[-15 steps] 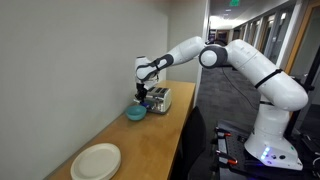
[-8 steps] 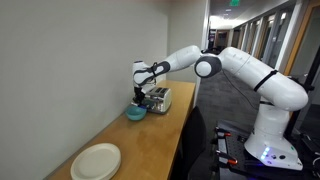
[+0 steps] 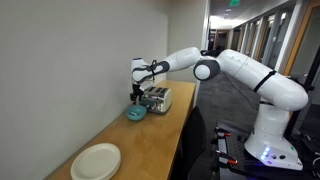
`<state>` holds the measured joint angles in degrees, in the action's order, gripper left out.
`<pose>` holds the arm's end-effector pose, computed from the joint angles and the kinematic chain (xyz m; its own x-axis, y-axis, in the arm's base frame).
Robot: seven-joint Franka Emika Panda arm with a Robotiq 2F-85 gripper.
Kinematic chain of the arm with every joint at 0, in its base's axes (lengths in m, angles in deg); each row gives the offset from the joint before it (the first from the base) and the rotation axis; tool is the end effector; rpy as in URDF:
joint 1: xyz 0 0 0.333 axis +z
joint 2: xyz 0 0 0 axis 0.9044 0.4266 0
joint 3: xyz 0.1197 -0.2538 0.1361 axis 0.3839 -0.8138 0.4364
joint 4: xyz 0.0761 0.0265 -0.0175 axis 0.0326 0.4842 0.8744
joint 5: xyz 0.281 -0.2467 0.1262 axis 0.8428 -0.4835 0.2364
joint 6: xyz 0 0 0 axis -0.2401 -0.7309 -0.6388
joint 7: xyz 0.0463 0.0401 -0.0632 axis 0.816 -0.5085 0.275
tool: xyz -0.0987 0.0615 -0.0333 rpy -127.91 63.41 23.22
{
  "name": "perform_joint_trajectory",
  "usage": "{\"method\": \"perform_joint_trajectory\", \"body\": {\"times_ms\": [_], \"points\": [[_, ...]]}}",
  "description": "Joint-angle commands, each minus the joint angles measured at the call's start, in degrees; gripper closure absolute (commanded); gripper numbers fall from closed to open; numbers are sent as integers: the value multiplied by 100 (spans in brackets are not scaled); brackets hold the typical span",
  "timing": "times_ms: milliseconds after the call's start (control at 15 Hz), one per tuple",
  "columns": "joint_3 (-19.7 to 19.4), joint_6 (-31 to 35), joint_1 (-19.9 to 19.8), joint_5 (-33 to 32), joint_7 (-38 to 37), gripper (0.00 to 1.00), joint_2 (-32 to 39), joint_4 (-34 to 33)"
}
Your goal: Put the marker into the blue bowl.
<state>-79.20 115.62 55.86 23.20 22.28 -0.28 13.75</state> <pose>0.7915 -0.1467 0.2147 0.9853 -0.1340 0.1063 -0.1395 -0.9892 0.0460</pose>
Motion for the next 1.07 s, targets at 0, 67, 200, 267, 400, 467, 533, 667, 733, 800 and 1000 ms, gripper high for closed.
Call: {"method": "perform_joint_trajectory", "body": {"times_ms": [0, 67, 200, 267, 400, 467, 533, 667, 733, 800, 1000], "points": [[-75, -218, 86, -84, -82, 0, -193, 77], [-37, -192, 79, -55, -29, 0, -268, 167], [-24, -104, 120, -50, -20, 0, -465, 420], [-28, -20, 149, -49, -46, 0, -582, 570], [3, 47, 164, -6, -33, 0, -848, 892], [6, 115, 165, -1, -23, 0, -979, 1084], [26, 45, 164, 17, 2, 0, -1156, 1326], [42, 146, 155, 51, -19, 0, -1527, 1909], [26, 258, 160, 37, -30, 0, -1683, 2161], [25, 378, 167, 36, -22, 0, -1858, 2434], [-53, 957, 255, -54, -123, 0, -2382, 3247]]}}
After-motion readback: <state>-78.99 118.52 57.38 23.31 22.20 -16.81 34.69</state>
